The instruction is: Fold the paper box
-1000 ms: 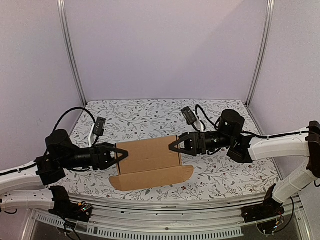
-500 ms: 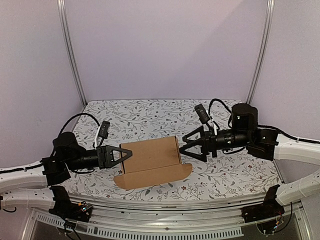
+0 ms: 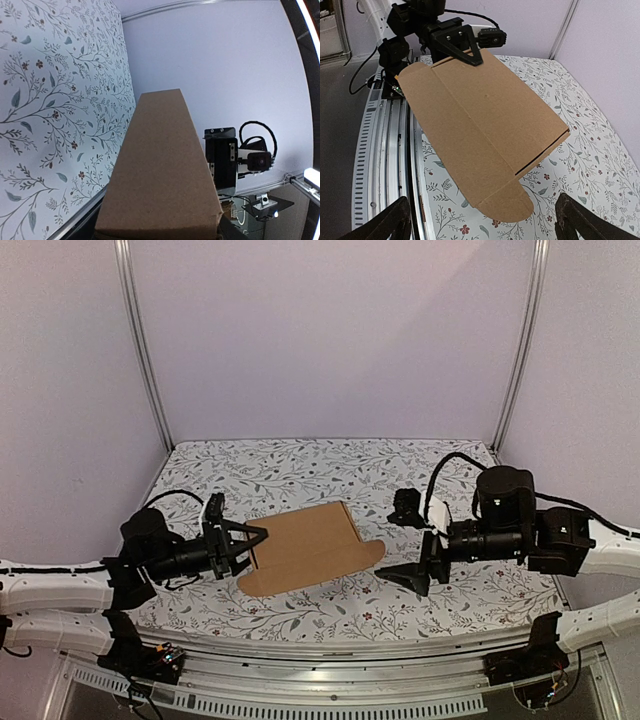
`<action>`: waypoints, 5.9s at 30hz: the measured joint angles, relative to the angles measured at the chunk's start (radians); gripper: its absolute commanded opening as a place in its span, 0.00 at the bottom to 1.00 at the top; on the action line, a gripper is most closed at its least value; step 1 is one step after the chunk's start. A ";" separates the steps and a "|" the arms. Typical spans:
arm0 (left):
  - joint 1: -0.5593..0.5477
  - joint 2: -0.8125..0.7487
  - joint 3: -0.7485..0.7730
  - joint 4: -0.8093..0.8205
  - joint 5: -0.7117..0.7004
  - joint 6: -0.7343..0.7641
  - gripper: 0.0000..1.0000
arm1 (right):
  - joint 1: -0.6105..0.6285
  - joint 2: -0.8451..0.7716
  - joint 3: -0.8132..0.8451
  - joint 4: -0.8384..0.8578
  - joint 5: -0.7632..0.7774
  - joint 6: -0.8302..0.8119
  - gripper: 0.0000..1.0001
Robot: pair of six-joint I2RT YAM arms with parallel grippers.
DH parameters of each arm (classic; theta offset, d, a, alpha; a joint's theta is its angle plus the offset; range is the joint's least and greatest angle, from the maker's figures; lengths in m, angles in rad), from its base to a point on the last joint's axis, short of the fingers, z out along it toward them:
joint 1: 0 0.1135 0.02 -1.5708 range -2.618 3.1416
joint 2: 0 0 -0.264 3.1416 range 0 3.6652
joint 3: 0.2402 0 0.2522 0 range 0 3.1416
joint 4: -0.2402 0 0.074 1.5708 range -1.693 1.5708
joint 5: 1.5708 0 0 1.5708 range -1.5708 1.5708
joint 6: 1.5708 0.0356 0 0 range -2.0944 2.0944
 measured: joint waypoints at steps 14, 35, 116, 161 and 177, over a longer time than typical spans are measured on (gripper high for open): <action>0.046 -0.196 -0.026 -0.088 0.041 -0.233 0.00 | 0.293 -0.004 -0.068 0.121 0.377 -0.657 0.99; 0.101 -0.146 -0.032 -0.010 0.485 -0.213 0.00 | 0.534 0.045 -0.177 0.474 0.622 -1.189 0.99; 0.109 -0.438 0.185 -0.640 0.162 0.613 0.99 | 0.148 -0.054 -0.041 0.174 0.179 -0.187 0.29; -0.001 -0.391 0.271 -0.591 0.046 0.759 0.87 | -0.083 0.166 -0.004 0.269 -0.426 0.412 0.25; -0.002 -0.221 0.281 -0.666 -0.039 0.801 0.73 | -0.080 0.183 -0.235 0.481 -0.306 0.068 0.17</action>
